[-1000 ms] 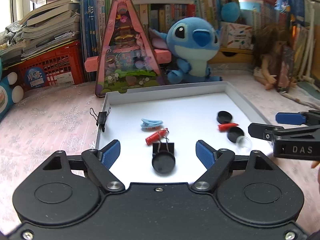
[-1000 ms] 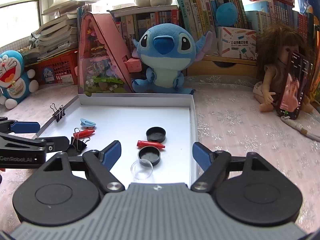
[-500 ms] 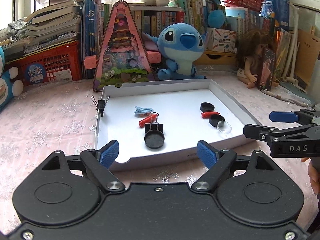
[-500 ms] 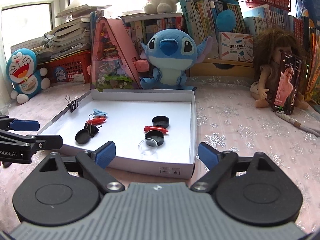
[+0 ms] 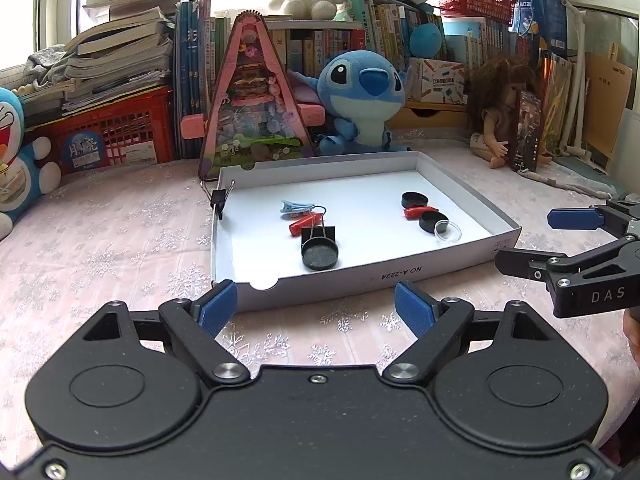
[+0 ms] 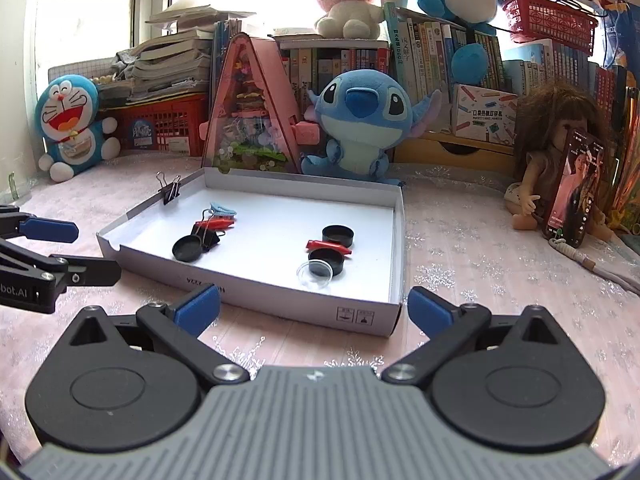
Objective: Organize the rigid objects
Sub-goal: 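Withdraw both tools up and away from the tray, then move the left tool toward a black lid on the table while the right tool approaches a brown acorn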
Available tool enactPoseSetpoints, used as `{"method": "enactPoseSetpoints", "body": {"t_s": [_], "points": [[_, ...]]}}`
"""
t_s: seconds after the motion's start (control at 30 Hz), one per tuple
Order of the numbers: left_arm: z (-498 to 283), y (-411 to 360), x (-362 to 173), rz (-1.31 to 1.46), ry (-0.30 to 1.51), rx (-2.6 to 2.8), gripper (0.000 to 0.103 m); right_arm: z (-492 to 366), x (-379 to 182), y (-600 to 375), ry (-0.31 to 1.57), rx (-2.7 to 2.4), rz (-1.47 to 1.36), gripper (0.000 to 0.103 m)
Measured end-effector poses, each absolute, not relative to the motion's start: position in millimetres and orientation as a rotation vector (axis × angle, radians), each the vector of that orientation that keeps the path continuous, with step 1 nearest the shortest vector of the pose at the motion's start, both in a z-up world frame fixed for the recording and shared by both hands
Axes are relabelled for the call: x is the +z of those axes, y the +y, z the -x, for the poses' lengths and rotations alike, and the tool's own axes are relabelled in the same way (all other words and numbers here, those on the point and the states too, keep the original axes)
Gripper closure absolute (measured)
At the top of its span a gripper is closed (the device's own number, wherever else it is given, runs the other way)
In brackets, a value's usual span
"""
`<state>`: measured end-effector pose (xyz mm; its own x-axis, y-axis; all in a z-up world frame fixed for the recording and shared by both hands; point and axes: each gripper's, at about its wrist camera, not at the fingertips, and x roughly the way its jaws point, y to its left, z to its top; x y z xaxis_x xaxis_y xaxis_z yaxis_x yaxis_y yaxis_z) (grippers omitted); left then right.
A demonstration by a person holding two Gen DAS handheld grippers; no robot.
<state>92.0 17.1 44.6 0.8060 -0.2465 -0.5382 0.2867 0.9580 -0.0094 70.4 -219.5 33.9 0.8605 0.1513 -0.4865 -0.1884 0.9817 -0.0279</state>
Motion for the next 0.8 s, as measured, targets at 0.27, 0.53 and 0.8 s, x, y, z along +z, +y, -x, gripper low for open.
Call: {"method": "enactPoseSetpoints", "body": {"t_s": [0.27, 0.53, 0.8], "points": [[-82.0, 30.8, 34.6, -0.044, 0.573, -0.262, 0.018, -59.4, 23.6, -217.5, 0.516, 0.178, 0.067, 0.0], [-69.6, 45.5, 24.0, -0.027, 0.568, -0.213, 0.018, -45.7, 13.6, -215.7, 0.503, 0.161, 0.096, 0.0], [-51.4, 57.9, 14.1, -0.043, 0.542, -0.156, 0.018, -34.3, 1.5, -214.6, 0.49, 0.147, 0.115, 0.0]]}}
